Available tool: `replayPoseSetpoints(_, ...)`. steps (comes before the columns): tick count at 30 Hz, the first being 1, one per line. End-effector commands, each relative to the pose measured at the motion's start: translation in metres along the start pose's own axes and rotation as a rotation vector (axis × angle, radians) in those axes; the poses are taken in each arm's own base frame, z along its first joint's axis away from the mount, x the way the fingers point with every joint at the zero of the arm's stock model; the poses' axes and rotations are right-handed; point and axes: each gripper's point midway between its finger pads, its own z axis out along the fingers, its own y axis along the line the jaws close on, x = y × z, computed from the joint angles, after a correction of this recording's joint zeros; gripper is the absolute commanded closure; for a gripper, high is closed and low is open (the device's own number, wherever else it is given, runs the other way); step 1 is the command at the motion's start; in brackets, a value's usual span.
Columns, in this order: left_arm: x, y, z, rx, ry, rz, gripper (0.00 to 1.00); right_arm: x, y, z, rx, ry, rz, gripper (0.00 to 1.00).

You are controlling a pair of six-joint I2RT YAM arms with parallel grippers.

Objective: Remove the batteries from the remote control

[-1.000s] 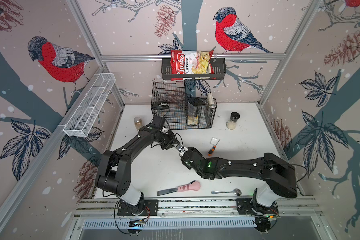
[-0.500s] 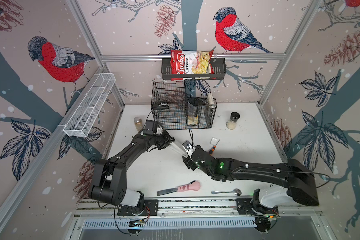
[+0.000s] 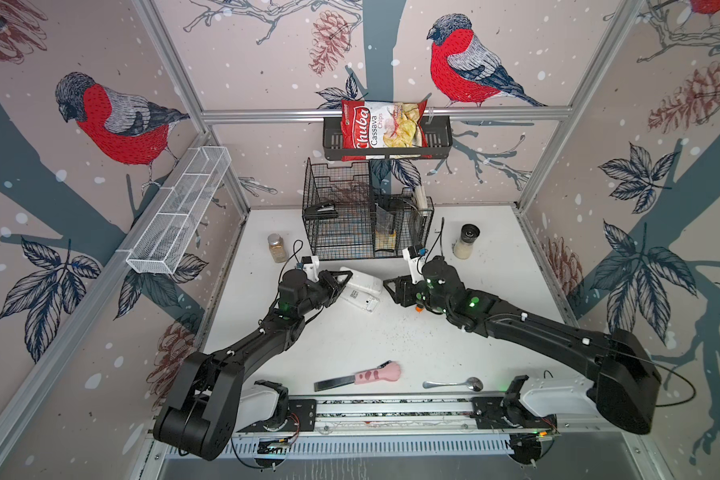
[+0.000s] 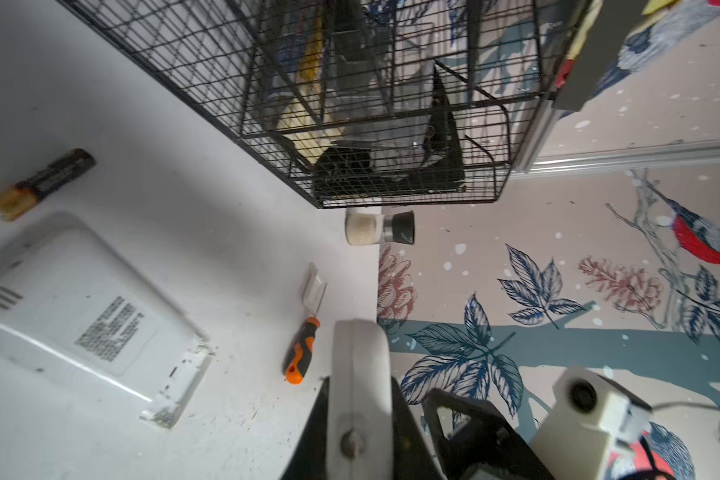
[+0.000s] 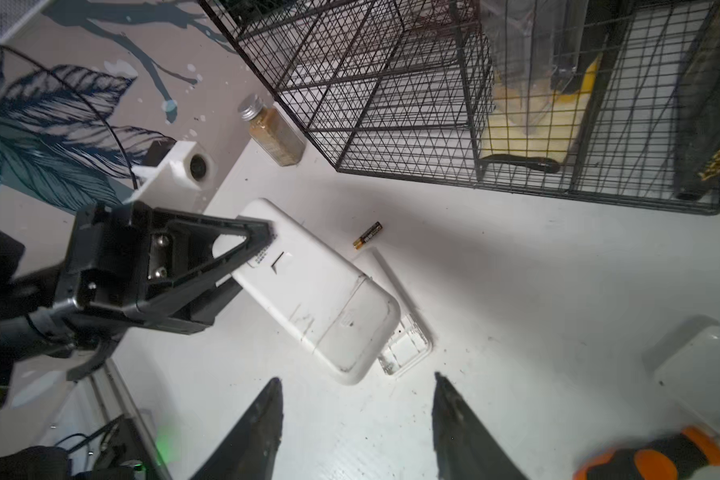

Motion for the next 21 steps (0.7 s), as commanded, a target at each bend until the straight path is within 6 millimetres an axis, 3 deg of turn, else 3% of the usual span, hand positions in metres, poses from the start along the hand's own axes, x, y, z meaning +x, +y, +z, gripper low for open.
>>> replayPoseSetpoints(1,-0.008,-0.05,-0.007,0.229,-0.054,0.057,1.0,-0.007,0.011,0.0,-0.141,0.018,0.157,0.44)
replayPoseSetpoints(7,0.001,-0.06,-0.01,0.348,-0.035,0.019,1.0,-0.013,0.002,-0.005,-0.213,0.022,0.273,0.46)
replayPoseSetpoints(21,0.007,-0.05,0.0,0.411,-0.024,-0.027,1.0,-0.014,0.002,-0.002,-0.169,0.075,0.312,0.46)
